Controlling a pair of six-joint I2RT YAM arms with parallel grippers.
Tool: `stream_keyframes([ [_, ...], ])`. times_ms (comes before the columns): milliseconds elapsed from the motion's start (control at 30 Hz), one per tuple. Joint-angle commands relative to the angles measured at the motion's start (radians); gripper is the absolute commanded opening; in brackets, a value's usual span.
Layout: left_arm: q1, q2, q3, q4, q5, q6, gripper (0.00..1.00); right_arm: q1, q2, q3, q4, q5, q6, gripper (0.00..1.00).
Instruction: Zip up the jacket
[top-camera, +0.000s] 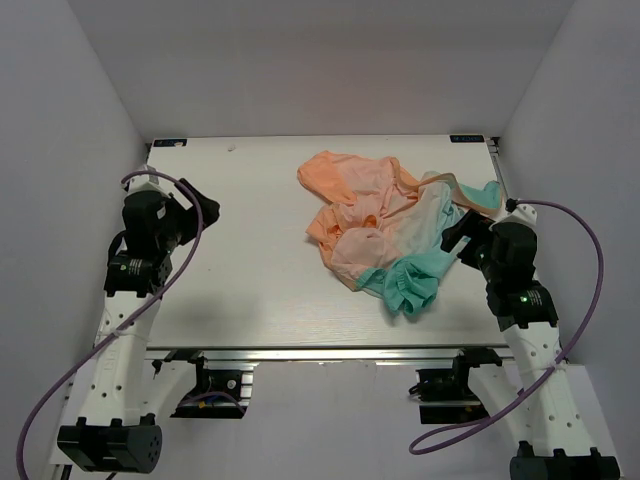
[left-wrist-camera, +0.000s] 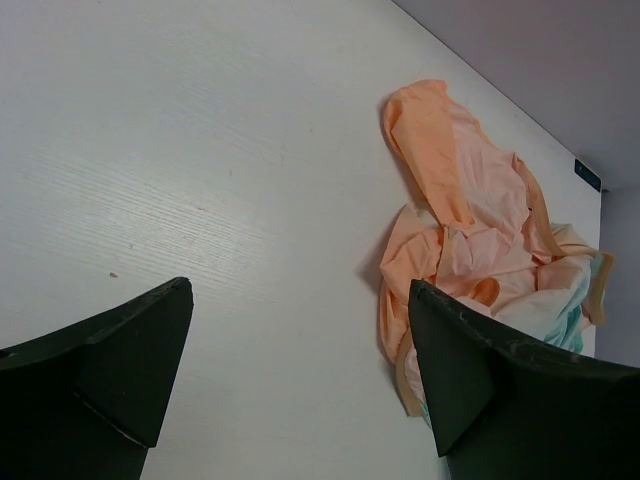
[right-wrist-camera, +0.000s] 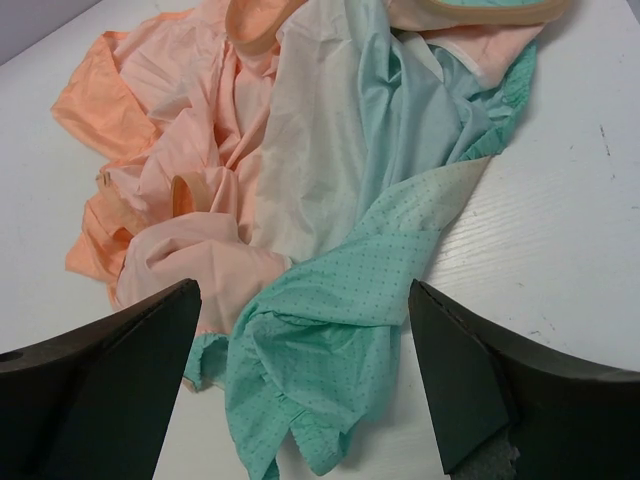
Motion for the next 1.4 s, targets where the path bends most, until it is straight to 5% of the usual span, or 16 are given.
stream_keyframes([
  [0, 0.0, 0.006, 0.018, -0.001, 0.019, 0.006, 0.98, -0.001, -0.016, -0.005, 0.051, -0.038, -0.03, 0.89],
  [167, 0.0, 0.067, 0.032, 0.005, 0.02, 0.01, 0.98, -0.001, 0.001, 0.022, 0.019, 0.049, -0.036, 0.89],
  [467, -0.007, 0.257, -0.002, 0.118, 0.277, 0.012, 0.98, -0.003, 0.135, 0.112, 0.015, 0.124, -0.025, 0.89],
  [567, -0.12, 0.335, 0.022, 0.169, 0.237, 0.004, 0.98, -0.001, 0.236, 0.183, 0.008, 0.187, -0.035, 0.89],
  [700, -0.325, 0.502, 0.148, 0.18, 0.08, 0.05, 0.98, -0.001, 0.376, 0.263, 0.002, 0.203, -0.065, 0.89],
  [833, -0.381, 0.717, 0.261, 0.26, 0.21, 0.089, 0.98, -0.003, 0.522, 0.329, 0.017, 0.223, -0.091, 0.89],
  [967, -0.489, 0.996, 0.514, 0.151, 0.125, 0.125, 0.98, -0.009, 0.712, 0.401, 0.008, 0.232, -0.113, 0.89],
  [1200, -0.535, 1.274, 0.745, 0.065, 0.152, 0.124, 0.98, -0.046, 0.925, 0.458, 0.126, 0.103, -0.145, 0.89],
  [1367, -0.544, 1.325, 0.763, 0.097, 0.146, 0.118, 0.97, -0.047, 1.056, 0.487, 0.2, 0.12, -0.133, 0.89],
])
